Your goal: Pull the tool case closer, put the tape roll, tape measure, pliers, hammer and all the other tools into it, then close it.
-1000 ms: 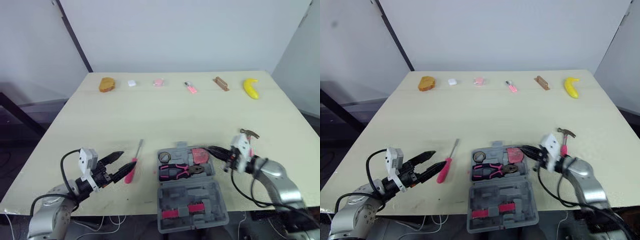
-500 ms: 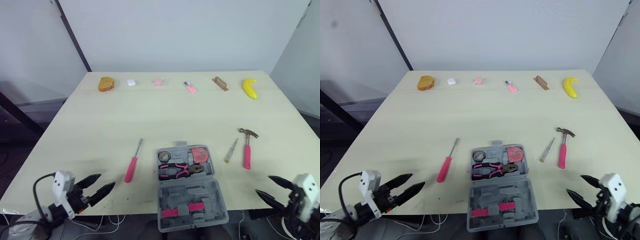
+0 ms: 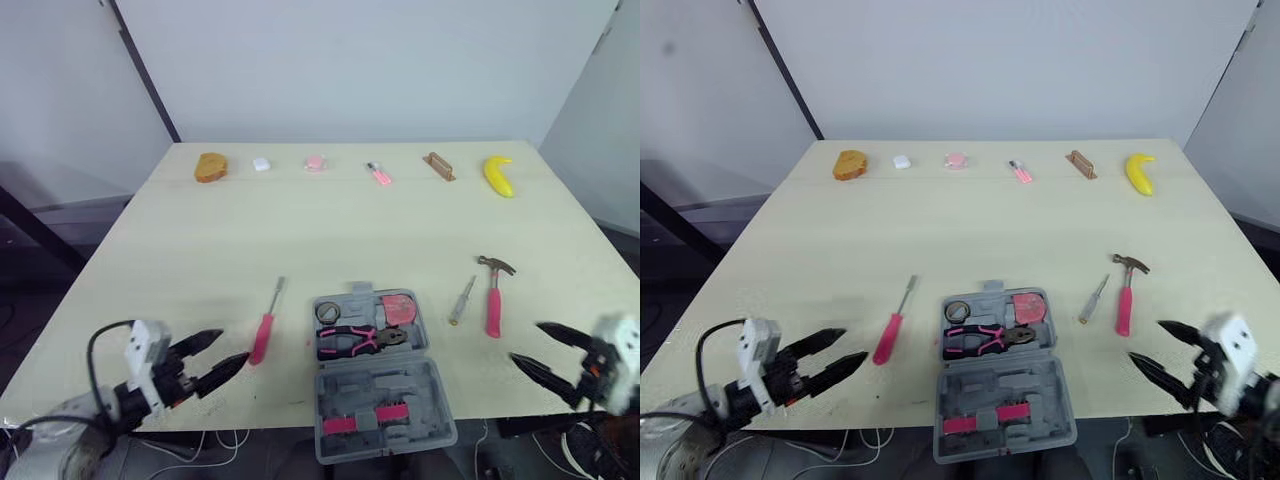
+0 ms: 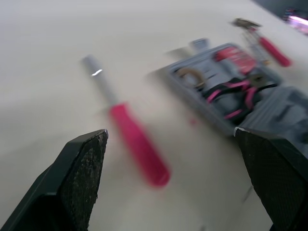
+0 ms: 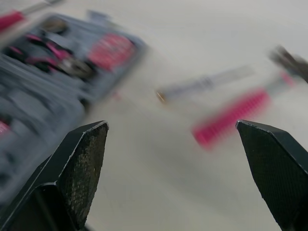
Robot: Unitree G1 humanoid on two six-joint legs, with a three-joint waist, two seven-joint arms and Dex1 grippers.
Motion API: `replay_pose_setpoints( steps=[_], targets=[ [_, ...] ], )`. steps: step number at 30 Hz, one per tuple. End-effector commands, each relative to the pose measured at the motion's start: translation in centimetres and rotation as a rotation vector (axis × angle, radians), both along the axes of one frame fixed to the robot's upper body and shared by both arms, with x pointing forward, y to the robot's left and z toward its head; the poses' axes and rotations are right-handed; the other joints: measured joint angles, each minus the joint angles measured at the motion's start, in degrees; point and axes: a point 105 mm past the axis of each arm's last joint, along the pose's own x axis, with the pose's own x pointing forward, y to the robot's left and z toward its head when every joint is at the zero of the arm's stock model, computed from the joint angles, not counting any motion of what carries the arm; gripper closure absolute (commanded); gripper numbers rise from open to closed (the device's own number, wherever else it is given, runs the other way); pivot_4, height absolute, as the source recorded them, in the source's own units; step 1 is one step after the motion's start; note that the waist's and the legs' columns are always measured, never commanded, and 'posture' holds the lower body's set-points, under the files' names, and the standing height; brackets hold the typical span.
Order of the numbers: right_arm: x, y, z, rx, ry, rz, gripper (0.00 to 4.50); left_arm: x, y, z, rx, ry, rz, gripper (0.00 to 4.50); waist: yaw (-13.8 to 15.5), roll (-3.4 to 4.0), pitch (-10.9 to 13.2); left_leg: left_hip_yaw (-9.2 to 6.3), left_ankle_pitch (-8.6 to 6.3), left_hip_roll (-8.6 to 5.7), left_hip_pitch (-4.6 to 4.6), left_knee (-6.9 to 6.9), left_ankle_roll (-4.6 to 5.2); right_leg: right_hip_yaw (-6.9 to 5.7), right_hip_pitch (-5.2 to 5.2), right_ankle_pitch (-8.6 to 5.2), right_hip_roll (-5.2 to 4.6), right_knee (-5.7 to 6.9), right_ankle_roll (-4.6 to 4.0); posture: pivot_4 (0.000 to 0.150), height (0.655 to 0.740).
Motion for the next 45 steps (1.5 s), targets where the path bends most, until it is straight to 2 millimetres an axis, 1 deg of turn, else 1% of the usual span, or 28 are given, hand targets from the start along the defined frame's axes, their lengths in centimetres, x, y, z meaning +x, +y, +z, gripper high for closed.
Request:
replay_pose_setpoints(
  steps=[1, 2, 3, 4, 5, 6, 7, 8, 10, 11, 12, 14, 18, 20, 25, 27, 32, 35, 40, 45],
  targets=[
    [0.8, 2.8, 0.5, -0.058, 0.030, 0.135, 0.55, 0.2, -2.6, 0.2, 0.060, 0.046, -0.174, 0.25, 0.0, -0.01, 0.0, -0.01, 0.00, -0.01, -0.04, 0.00, 0.00, 0.00, -0.02, 0.01, 0.02, -0.01, 0.01, 0.150, 0.7400],
    [0.9, 3.3, 0.5, -0.070, 0.044, 0.163, 0.85, 0.3, -2.9, 0.3, 0.066, 0.055, -0.194, 0.53, 0.1, 0.00, 0.1, 0.00, 0.00, -0.02, -0.03, 0.00, 0.00, 0.00, -0.01, 0.02, 0.03, -0.01, 0.04, 0.150, 0.7400],
    [0.9, 3.9, 0.3, -0.097, 0.057, 0.199, 1.29, 0.3, -3.4, 0.3, 0.068, 0.076, -0.230, 0.85, 0.2, 0.00, 0.1, -0.01, 0.00, -0.04, -0.06, -0.01, 0.00, -0.02, -0.03, 0.02, 0.03, -0.03, 0.05, 0.150, 0.7400],
    [1.2, 4.3, 0.0, -0.122, 0.069, 0.219, 1.78, 0.1, -3.8, 0.1, 0.093, 0.088, -0.289, 1.28, 0.2, -0.04, 0.1, -0.03, 0.00, -0.04, -0.11, -0.01, 0.00, -0.03, -0.08, 0.05, 0.04, -0.03, 0.10, 0.150, 0.7400],
    [1.4, 4.6, -0.3, -0.153, 0.078, 0.238, 2.35, 0.2, -4.0, -0.1, 0.136, 0.092, -0.335, 1.85, 0.2, -0.09, 0.2, -0.05, 0.00, -0.04, -0.11, -0.01, 0.00, -0.04, -0.08, 0.10, 0.05, -0.02, 0.19, 0.150, 0.7400],
    [1.5, 5.1, -0.9, -0.206, 0.103, 0.282, 2.75, 0.5, -4.4, -0.4, 0.175, 0.096, -0.374, 2.25, 0.2, -0.07, 0.2, -0.08, 0.00, -0.04, -0.14, -0.02, 0.00, -0.06, -0.09, 0.10, 0.07, -0.04, 0.19, 0.150, 0.7400],
    [1.5, 5.3, -1.4, -0.242, 0.120, 0.310, 3.26, 0.8, -4.5, -0.6, 0.201, 0.096, -0.395, 2.74, 0.2, -0.02, 0.3, -0.07, 0.00, -0.05, -0.13, -0.02, 0.00, -0.06, -0.09, 0.10, 0.08, -0.04, 0.19, 0.150, 0.7400],
    [1.6, 5.7, -1.9, -0.278, 0.137, 0.344, 3.44, 1.4, -4.7, -0.9, 0.224, 0.102, -0.399, 2.93, 0.2, 0.00, 0.3, -0.05, 0.00, -0.07, -0.14, -0.02, 0.00, -0.05, -0.10, 0.10, 0.07, -0.04, 0.19, 0.150, 0.7400],
    [1.8, 6.3, -2.6, -0.327, 0.160, 0.390, 4.36, 1.9, -5.1, -1.4, 0.251, 0.119, -0.411, 3.79, 0.1, -0.04, 0.4, -0.04, 0.00, -0.09, -0.13, 0.00, 0.01, -0.06, -0.10, 0.10, 0.08, -0.04, 0.19, 0.150, 0.7400],
    [2.1, 6.7, -2.8, -0.343, 0.167, 0.402, 4.50, 2.1, -5.2, -1.9, 0.289, 0.118, -0.428, 4.17, 0.0, -0.05, 0.4, -0.04, 0.00, -0.07, -0.14, 0.00, 0.01, -0.07, -0.10, 0.11, 0.11, -0.04, 0.19, 0.150, 0.7400],
    [2.2, 7.0, -3.0, -0.355, 0.179, 0.413, 4.50, 2.1, -5.4, -2.2, 0.325, 0.118, -0.447, 4.40, -0.1, -0.05, 0.4, -0.04, 0.00, -0.07, -0.13, 0.01, 0.01, -0.05, -0.10, 0.11, 0.13, -0.02, 0.20, 0.150, 0.7400],
    [2.5, 7.6, -3.5, -0.405, 0.185, 0.450, 4.50, 2.2, -6.0, -2.9, 0.365, 0.125, -0.473, 4.40, -0.2, -0.06, 0.4, -0.04, 0.00, -0.06, -0.15, 0.01, 0.01, -0.02, -0.13, 0.12, 0.14, 0.00, 0.21, 0.150, 0.7400],
    [3.2, 7.7, -4.6, -0.524, 0.206, 0.476, 4.50, 2.2, -6.9, -3.9, 0.409, 0.139, -0.498, 4.40, -0.1, -0.06, 0.5, -0.06, 0.00, -0.05, -0.19, 0.02, 0.01, -0.04, -0.16, 0.12, 0.14, 0.00, 0.22, 0.150, 0.7400],
    [3.4, 7.8, -5.1, -0.563, 0.214, 0.492, 4.50, 2.3, -7.1, -4.2, 0.415, 0.142, -0.498, 4.40, 0.0, -0.05, 0.5, -0.08, 0.00, -0.05, -0.20, 0.03, 0.01, -0.05, -0.16, 0.12, 0.14, 0.01, 0.22, 0.150, 0.7400],
    [4.1, 8.9, -6.1, -0.648, 0.215, 0.536, 4.50, 2.2, -8.1, -4.9, 0.420, 0.145, -0.505, 4.40, -0.1, -0.06, 0.5, -0.11, 0.00, -0.07, -0.21, 0.07, 0.01, -0.08, -0.16, 0.13, 0.13, 0.06, 0.22, 0.150, 0.7400],
    [4.0, 9.5, -6.5, -0.673, 0.228, 0.568, 4.50, 2.1, -8.6, -5.1, 0.414, 0.143, -0.517, 4.40, -0.1, -0.06, 0.5, -0.11, 0.00, -0.07, -0.20, 0.07, 0.01, -0.07, -0.17, 0.12, 0.14, 0.08, 0.22, 0.150, 0.7400],
    [3.9, 11.7, -6.8, -0.662, 0.223, 0.620, 4.50, 2.5, -9.7, -5.4, 0.391, 0.139, -0.520, 4.40, -0.1, -0.07, 0.5, -0.16, 0.00, -0.07, -0.20, 0.10, 0.01, -0.11, -0.16, 0.13, 0.14, 0.15, 0.22, 0.150, 0.7400],
    [3.9, 12.4, -6.6, -0.647, 0.216, 0.628, 4.50, 2.8, -10.0, -5.3, 0.383, 0.128, -0.521, 4.40, -0.1, -0.06, 0.5, -0.17, 0.00, -0.08, -0.13, 0.10, 0.01, -0.10, -0.12, 0.13, 0.16, 0.19, 0.21, 0.150, 0.7400],
    [4.5, 12.9, -6.3, -0.626, 0.207, 0.609, 4.50, 3.3, -9.9, -5.7, 0.383, 0.121, -0.515, 4.40, -0.1, -0.06, 0.5, -0.19, 0.01, -0.08, -0.07, 0.10, 0.01, -0.11, -0.09, 0.13, 0.16, 0.23, 0.20, 0.150, 0.7400],
    [5.7, 12.9, -6.0, -0.614, 0.194, 0.568, 4.50, 4.7, -8.8, -6.5, 0.404, 0.111, -0.471, 4.40, -0.1, -0.04, 0.4, -0.20, 0.02, -0.09, 0.05, 0.15, 0.01, -0.11, 0.01, 0.14, 0.17, 0.28, 0.19, 0.150, 0.7400]
  ],
)
